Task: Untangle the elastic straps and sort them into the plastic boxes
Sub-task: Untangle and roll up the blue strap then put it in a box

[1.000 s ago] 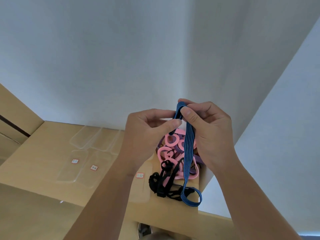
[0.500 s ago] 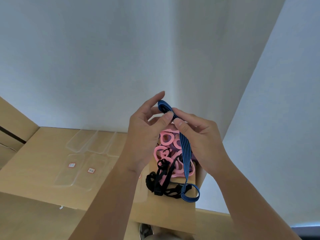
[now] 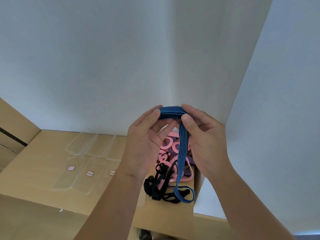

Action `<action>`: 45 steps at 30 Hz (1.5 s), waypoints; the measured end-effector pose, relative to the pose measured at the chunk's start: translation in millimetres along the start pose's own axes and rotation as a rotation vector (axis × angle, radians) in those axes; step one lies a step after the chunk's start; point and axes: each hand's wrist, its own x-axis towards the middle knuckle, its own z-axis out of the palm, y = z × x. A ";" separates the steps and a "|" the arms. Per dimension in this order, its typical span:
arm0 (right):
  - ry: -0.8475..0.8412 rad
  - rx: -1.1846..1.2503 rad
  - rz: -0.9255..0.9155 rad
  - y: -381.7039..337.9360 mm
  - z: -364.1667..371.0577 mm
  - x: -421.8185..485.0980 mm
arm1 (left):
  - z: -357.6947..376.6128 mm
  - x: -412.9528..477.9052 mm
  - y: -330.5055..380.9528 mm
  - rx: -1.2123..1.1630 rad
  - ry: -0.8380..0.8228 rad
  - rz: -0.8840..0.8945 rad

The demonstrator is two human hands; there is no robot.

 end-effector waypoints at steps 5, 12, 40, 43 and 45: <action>-0.045 0.105 0.016 -0.9 0.7 3.7 | -9.1 -8.6 2.4 0.431 0.009 0.091; -0.029 0.017 0.026 -7.8 4.6 16.8 | 1.4 -5.6 19.4 1.032 0.026 0.202; 0.017 -0.136 -0.004 -8.3 1.3 17.6 | 0.9 -2.3 27.3 0.594 -0.016 0.207; 0.003 -0.080 0.036 -7.6 0.1 14.9 | -3.5 -8.1 29.2 0.614 -0.170 0.084; -0.015 -0.025 0.081 -7.3 -1.3 15.0 | -3.5 -10.2 29.0 0.560 -0.182 0.020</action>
